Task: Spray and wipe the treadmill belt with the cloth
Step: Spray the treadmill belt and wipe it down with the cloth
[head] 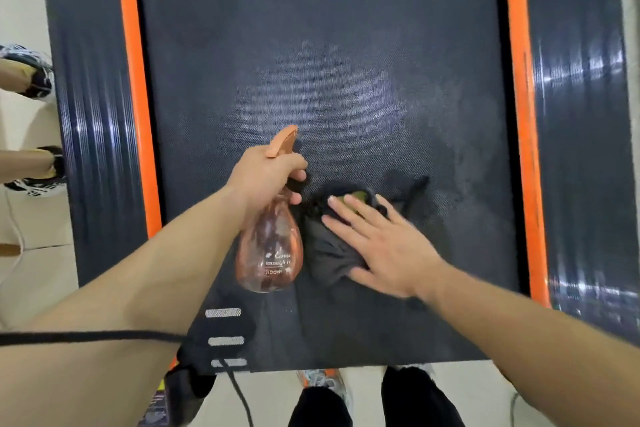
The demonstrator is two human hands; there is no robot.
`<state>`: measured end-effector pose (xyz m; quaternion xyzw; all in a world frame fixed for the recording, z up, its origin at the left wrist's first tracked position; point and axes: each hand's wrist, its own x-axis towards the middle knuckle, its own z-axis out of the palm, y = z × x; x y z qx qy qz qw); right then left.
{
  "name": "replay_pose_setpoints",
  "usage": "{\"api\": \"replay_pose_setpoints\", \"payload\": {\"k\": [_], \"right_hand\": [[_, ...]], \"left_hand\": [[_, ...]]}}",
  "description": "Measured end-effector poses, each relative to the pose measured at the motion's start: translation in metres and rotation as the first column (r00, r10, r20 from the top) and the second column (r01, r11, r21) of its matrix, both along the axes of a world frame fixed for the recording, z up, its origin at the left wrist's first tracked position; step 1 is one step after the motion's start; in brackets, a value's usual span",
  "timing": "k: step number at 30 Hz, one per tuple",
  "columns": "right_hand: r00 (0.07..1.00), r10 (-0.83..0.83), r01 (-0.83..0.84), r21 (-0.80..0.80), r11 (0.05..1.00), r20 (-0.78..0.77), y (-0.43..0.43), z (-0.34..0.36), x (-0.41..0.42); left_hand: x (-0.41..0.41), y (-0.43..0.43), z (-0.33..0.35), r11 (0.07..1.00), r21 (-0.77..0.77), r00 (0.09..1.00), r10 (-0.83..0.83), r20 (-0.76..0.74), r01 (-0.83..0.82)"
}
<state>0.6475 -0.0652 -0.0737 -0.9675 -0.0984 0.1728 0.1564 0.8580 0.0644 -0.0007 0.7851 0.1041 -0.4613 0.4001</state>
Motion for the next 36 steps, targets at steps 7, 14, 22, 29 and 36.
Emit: {"api": "replay_pose_setpoints", "payload": {"k": [7,14,22,29,36], "right_hand": [[0.897,-0.440,0.435,-0.091,0.896,-0.045,-0.113,-0.003,0.110],[0.775,-0.631,0.623,-0.132,0.771,-0.028,-0.049,-0.001,-0.017],[0.619,-0.775,0.756,-0.174,0.631,-0.126,0.011,0.009,-0.140],[0.595,-0.796,0.782,-0.146,0.606,-0.115,0.019,0.008,-0.155],[0.663,-0.739,0.733,-0.096,0.673,-0.121,-0.010,0.011,-0.121]], "left_hand": [[-0.015,-0.013,-0.007,0.998,-0.063,0.996,-0.023,-0.081,0.018],[-0.041,-0.048,-0.003,0.991,-0.105,0.993,-0.087,-0.079,0.079],[-0.098,-0.095,0.006,0.960,-0.111,0.955,-0.269,-0.123,0.256],[-0.124,-0.127,0.003,0.911,-0.030,0.909,-0.413,-0.050,0.412],[-0.110,-0.130,0.004,0.959,-0.107,0.962,-0.269,-0.049,0.263]]}}
